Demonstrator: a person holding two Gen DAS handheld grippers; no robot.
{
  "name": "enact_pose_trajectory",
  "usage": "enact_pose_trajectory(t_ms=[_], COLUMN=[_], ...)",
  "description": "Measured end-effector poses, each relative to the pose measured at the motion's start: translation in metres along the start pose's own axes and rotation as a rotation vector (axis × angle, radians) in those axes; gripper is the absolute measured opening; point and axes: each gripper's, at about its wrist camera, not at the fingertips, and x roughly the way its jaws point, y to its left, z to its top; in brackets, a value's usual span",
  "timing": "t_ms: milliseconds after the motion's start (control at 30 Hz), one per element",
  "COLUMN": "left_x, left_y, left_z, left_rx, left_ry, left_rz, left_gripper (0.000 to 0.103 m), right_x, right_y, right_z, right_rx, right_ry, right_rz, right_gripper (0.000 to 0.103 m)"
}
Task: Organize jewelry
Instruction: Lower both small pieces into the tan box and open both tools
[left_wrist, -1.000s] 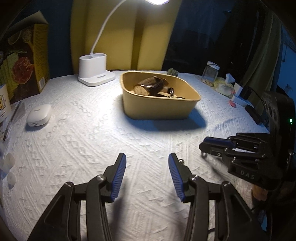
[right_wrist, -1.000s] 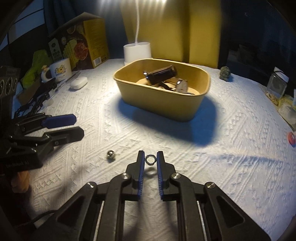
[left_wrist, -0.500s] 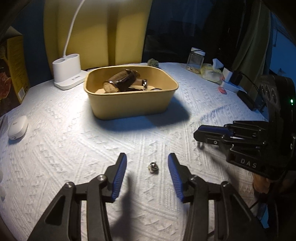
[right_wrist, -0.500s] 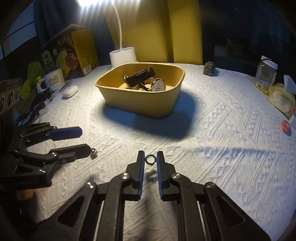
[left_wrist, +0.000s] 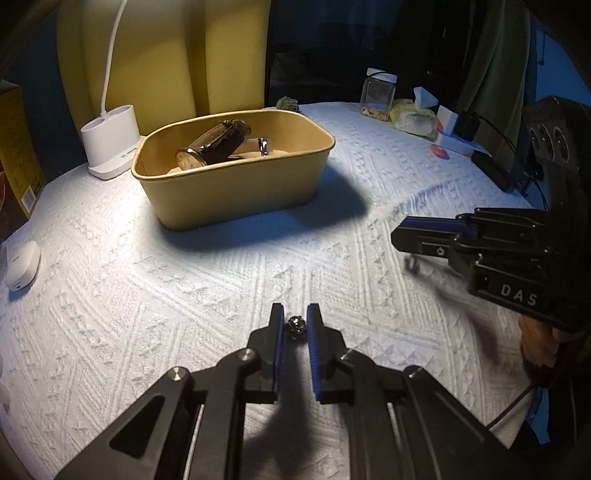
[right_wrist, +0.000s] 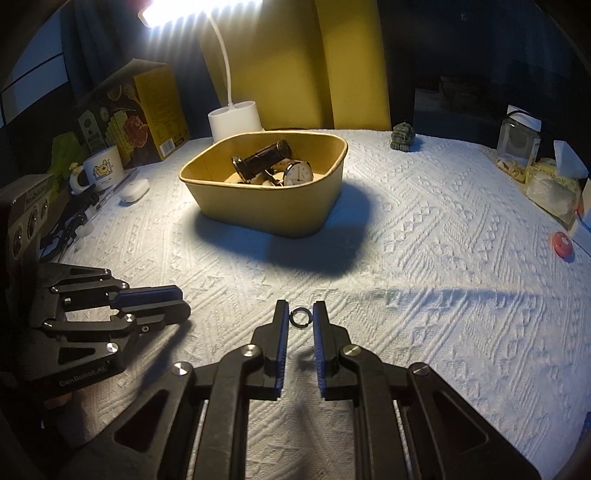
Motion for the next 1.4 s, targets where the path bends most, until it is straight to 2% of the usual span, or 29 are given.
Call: enact_pose_trajectory(t_ms=[467,800,1400], left_x=[-0.042,-0.05,-0.005], left_y=[0.016,0.034,0.078], left_z=[0.033,0.066,0.096], left_rx=[0.004,-0.013,-0.095], left_ry=[-0.115,-0.183,-0.145], left_rz=[0.037,0.058,0.059], left_gripper=[0.011,0.011,0.011], right_x=[-0.017,-0.015,0.033], right_y=[0.003,0.0,-0.019], right_z=[0.038,0.076,0.125], right_rx=[-0.022,-0.039,-0.019], right_ry=[-0.073,-0.113,-0.094], right_rz=[0.0,-0.001,-0.01], right_gripper=[0.012,0.012,0.012])
